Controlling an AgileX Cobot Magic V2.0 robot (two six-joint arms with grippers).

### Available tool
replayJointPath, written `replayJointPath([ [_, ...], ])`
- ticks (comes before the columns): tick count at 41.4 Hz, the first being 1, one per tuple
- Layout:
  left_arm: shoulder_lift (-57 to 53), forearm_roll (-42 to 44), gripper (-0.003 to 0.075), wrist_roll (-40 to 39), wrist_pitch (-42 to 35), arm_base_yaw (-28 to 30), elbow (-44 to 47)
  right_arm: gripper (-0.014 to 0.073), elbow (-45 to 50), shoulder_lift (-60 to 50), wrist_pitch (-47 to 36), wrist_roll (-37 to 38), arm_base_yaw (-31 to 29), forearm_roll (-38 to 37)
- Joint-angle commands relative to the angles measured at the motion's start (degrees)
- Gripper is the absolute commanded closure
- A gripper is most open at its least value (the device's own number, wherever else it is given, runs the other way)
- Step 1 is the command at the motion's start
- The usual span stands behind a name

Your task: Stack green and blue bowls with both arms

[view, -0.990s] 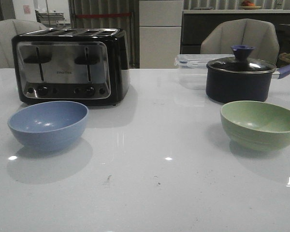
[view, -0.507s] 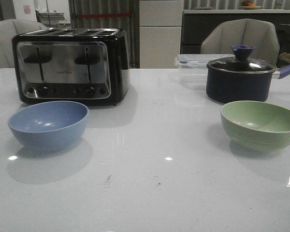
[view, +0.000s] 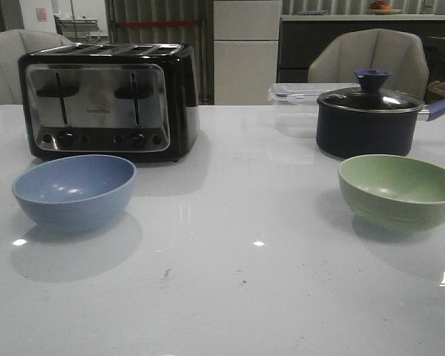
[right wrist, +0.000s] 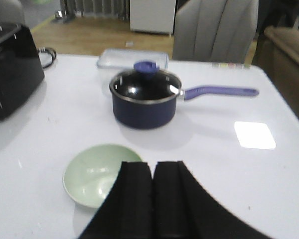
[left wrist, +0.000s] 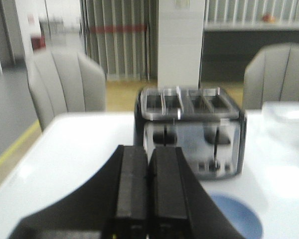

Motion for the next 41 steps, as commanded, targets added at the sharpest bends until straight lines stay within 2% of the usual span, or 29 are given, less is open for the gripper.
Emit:
replayJointPath([
  [1,3.47,-0.06,0.0627,-0.04,-0.32,-0.36,-2.04,0.0536,-2.15,4.45,-1.69,-0.06,-0.43,-0.40],
  [8,7.60,-0.06,0.0627,-0.04,4.39,-0.36,-2.04,0.0536,-1.75,10.69,-0.34,-0.06,-0.43,-0.40],
  [22,12.79,-0.06,0.0627,-0.04,4.79,-0.36,-1.91,0.0533,-0.45,20.26,-0.12,-0.06,-0.43,-0.40],
  [26,13.66,-0.06,0.0612,-0.04,4.79,-0.36,-1.91,0.0460,-0.45,22.37,-0.12,-0.06,-0.43,-0.40],
  [30,14.40,-0.06,0.0543,-0.04,4.79,-0.36,-1.91,0.0263,-0.45,24.07,-0.31,-0.06,-0.43,-0.40],
  [34,14.63,-0.06,0.0405,-0.04,4.79,-0.36,-1.91,0.0116,-0.45,25.39,-0.65,-0.06,-0.43,-0.40],
  [37,14.63,-0.06,0.0288,-0.04,4.79,-0.36,-1.91,0.0072,-0.45,26.31,-0.99,-0.06,-0.43,-0.40],
  [41,14.63,-0.06,0.0230,-0.04,4.79,-0.36,-1.91,0.0072,-0.45,27.71,-2.03,-0.06,-0.43,-0.20],
])
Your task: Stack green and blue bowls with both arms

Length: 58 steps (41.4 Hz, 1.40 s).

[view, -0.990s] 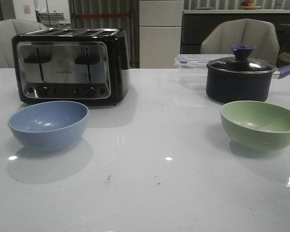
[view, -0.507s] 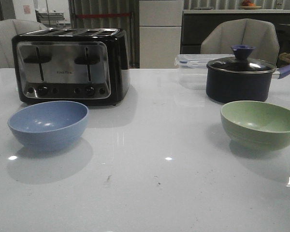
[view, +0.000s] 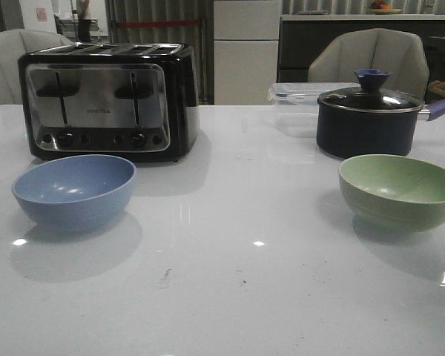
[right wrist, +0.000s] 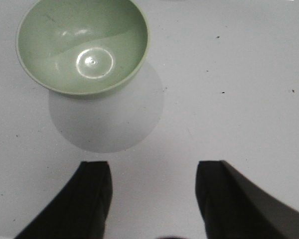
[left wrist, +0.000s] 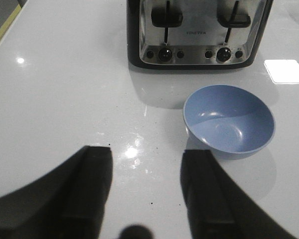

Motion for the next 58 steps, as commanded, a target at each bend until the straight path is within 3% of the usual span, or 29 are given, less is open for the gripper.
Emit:
replayJointPath([
  [1,0.69,-0.16,0.0231,-0.04,-4.32,-0.36,-1.91,0.0072,-1.58,1.07,-4.86,-0.06,-0.43,0.03],
  [22,0.69,-0.16,0.0232,-0.04,-4.32,-0.36,-1.91,0.0074,-15.28,17.60,-4.41,-0.06,-0.43,3.85],
  [52,0.69,-0.16,0.0232,-0.04,-4.32,-0.36,-1.91,0.0075,-33.82,49.71,-6.21,-0.11,-0.43,-1.00],
  [54,0.69,-0.16,0.0232,-0.04,-4.32,-0.36,-1.91,0.0084,-34.27,50.63,-5.97,-0.11,-0.43,-1.00],
  [58,0.69,-0.16,0.0232,-0.04,-4.32,-0.36,-1.91,0.0184,-34.43,51.19,-5.04,-0.11,-0.43,-0.81],
])
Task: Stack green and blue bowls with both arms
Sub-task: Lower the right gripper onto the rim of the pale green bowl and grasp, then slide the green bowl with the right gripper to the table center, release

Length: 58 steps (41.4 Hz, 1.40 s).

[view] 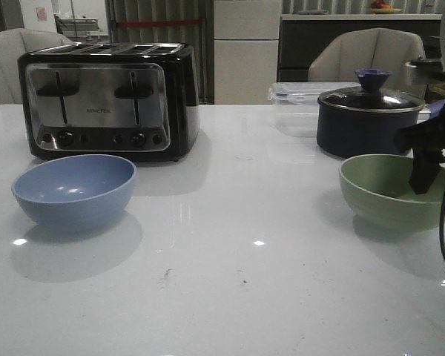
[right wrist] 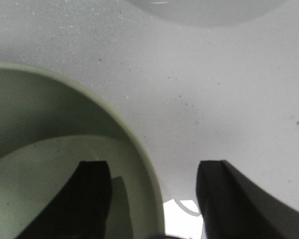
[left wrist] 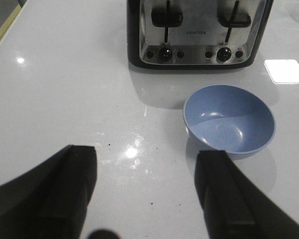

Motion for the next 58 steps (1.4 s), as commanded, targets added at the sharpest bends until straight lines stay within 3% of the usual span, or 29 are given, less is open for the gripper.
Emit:
replayJointPath([
  [1,0.69,-0.16,0.0232,-0.04,-4.32,-0.36,-1.91,0.0214,-2.19,-2.37,-1.28,-0.11,-0.43,-0.53],
  [8,0.69,-0.16,0.0232,-0.04,-4.32,-0.36,-1.91,0.0419,-2.24,-2.69,0.29,-0.11,-0.43,-0.35],
  [17,0.69,-0.16,0.0232,-0.04,-4.32,-0.36,-1.91,0.0527,-2.89,-6.49,3.95,-0.11,0.13,-0.22],
  [25,0.69,-0.16,0.0232,-0.04,-4.32,-0.36,-1.91,0.0526,-2.89,-13.33,6.57,-0.11,3.29,1.05],
  [33,0.69,-0.16,0.0232,-0.04,-4.32,-0.36,-1.91,0.0526,-2.89,-16.73,7.53,-0.11,10.29,4.80],
  [44,0.69,-0.16,0.0232,-0.04,-4.32,-0.36,-1.91,0.0526,-2.89,-13.02,5.99,-0.11,21.17,7.81],
  [58,0.69,-0.16,0.0232,-0.04,-4.32,-0.36,-1.91,0.0512,-2.89,-5.37,-1.92,-0.11,27.19,13.50],
])
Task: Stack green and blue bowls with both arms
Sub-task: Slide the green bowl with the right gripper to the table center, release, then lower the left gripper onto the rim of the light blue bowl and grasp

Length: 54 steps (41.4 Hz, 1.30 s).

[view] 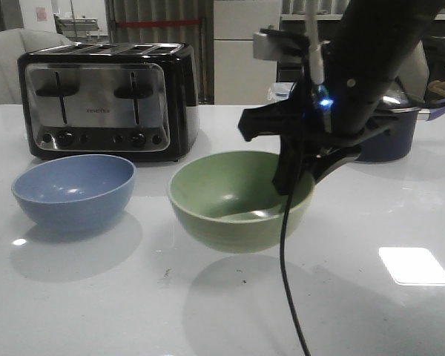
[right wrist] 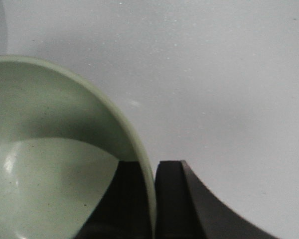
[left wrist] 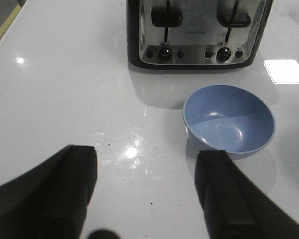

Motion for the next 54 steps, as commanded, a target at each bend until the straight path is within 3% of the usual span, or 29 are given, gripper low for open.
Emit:
replayJointPath([
  [1,0.69,-0.16,0.0232,-0.04,-4.32,-0.36,-1.91,0.0498,-1.76,-0.98,-5.36,-0.23,0.92,1.64],
  [9,0.69,-0.16,0.0232,-0.04,-4.32,-0.36,-1.91,0.0266,-1.76,0.54,-6.12,-0.23,1.12,1.48],
  [14,0.69,-0.16,0.0232,-0.04,-4.32,-0.36,-1.91,0.0179,-1.76,0.23,-7.61,-0.23,1.12,0.91],
  [27,0.69,-0.16,0.0232,-0.04,-4.32,-0.36,-1.91,0.0178,-0.17,-10.40,-6.64,-0.29,1.64,-6.28],
  [37,0.69,-0.16,0.0232,-0.04,-4.32,-0.36,-1.91,0.0178,8.56,-27.84,-6.38,-0.29,4.21,-10.71],
  [54,0.82,-0.16,0.0232,-0.04,-4.42,-0.36,-1.91,0.0178,25.10,-51.14,-0.87,-0.29,4.78,-11.00],
])
